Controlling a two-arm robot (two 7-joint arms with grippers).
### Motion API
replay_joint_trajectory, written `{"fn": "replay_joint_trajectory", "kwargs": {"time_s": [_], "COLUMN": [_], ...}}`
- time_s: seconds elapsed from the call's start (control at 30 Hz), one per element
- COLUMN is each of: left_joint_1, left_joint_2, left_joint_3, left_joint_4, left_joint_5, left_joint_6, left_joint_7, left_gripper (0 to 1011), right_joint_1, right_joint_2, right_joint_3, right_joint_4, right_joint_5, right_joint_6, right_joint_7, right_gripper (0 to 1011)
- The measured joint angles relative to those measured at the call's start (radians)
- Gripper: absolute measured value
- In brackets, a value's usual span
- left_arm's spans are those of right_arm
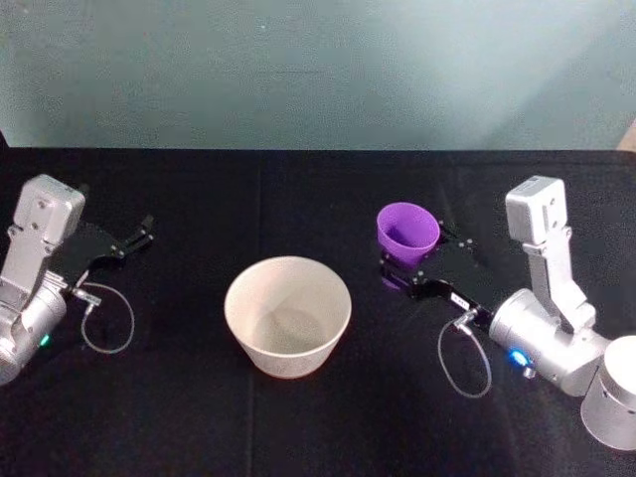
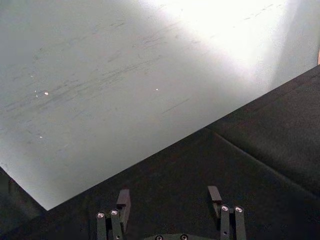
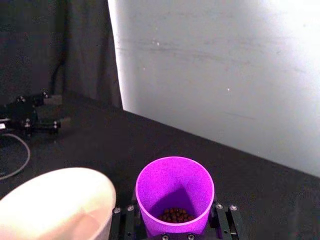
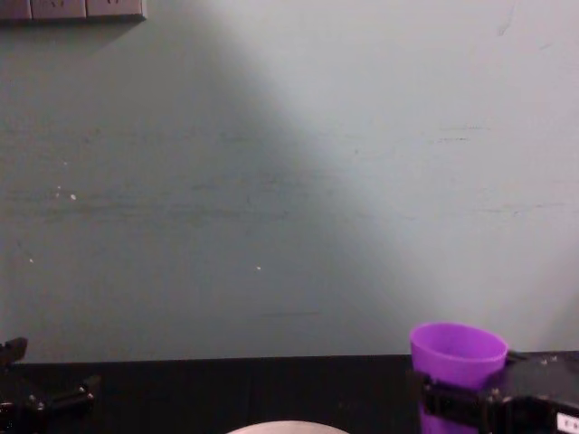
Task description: Pick up the cup and pour the mung beans from the cup into the bowl.
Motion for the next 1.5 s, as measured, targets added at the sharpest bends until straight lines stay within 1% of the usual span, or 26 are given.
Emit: {"fn": "replay_joint_trajectory", "kwargs": {"time_s": [0.13, 0.33, 1.5], "left_joint_1": [0.000, 0.000, 0.000], "left_joint_2": [0.000, 0.000, 0.000], "left_joint_3": [0.000, 0.000, 0.000], "left_joint_4": [0.000, 0.000, 0.000], "left_joint_5": [0.000, 0.000, 0.000], "left_joint_6": [0.000, 0.000, 0.000], "left_joint_7": [0.000, 0.000, 0.000], "left_gripper": [1000, 1000, 1000], "right_joint_1": [-0.006, -0.010, -0.009], "right_joint_2": [0.010, 0.015, 0.014], "right_joint_3": [0.008, 0.011, 0.009], "right_joint_4": [-0.034, -0.050, -0.045], "right_joint_5": [0.009, 0.015, 0.014], "right_joint_6": [0.014, 0.017, 0.015], "right_joint_7": [-0.003, -0.006, -0.007], "right_gripper": [729, 729, 729]}}
